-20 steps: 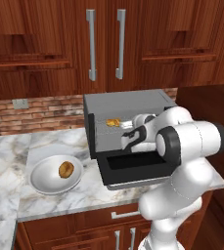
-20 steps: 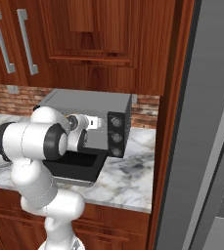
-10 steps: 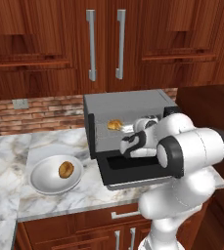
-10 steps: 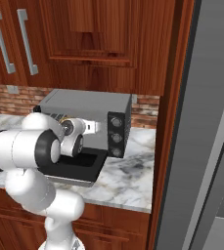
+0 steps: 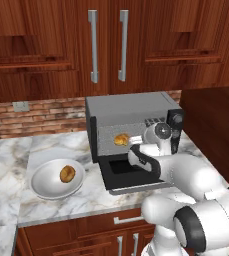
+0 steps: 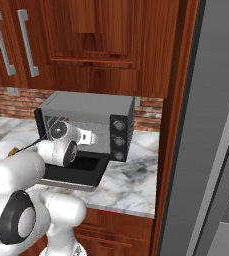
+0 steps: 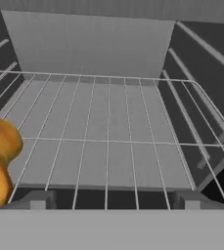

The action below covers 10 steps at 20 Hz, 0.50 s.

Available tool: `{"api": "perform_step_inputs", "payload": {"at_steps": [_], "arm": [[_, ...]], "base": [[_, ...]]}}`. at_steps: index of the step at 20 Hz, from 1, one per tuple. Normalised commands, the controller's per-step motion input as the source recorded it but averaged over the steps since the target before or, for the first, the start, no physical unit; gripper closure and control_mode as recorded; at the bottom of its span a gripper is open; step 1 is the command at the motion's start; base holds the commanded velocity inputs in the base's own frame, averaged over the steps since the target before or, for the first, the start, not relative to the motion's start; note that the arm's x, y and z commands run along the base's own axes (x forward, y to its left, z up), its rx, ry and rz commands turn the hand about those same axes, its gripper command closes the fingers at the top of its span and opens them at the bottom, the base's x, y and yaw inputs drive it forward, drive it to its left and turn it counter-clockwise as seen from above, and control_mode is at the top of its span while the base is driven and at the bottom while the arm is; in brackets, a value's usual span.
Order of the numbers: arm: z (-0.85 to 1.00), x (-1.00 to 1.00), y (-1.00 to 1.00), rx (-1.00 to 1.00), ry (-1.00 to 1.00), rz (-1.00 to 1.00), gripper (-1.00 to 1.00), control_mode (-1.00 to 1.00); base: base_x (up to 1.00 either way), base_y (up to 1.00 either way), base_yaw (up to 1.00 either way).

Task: Pick up the heated bread from the toaster oven and place it in the bowl. Then move the bread bowl to the dining counter.

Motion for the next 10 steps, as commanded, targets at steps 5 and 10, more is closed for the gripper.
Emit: {"api": "perform_step_inputs", "payload": {"at_steps": [5, 10], "arm": [[-0.62, -1.00, -0.01, 0.00, 0.31, 0.00, -1.00, -1.00], [-0.51, -1.00, 0.00, 0.00, 0.35, 0.00, -1.00, -1.00]], "base": [[0.00, 0.00, 0.00], [0.00, 0.00, 0.00]]}}
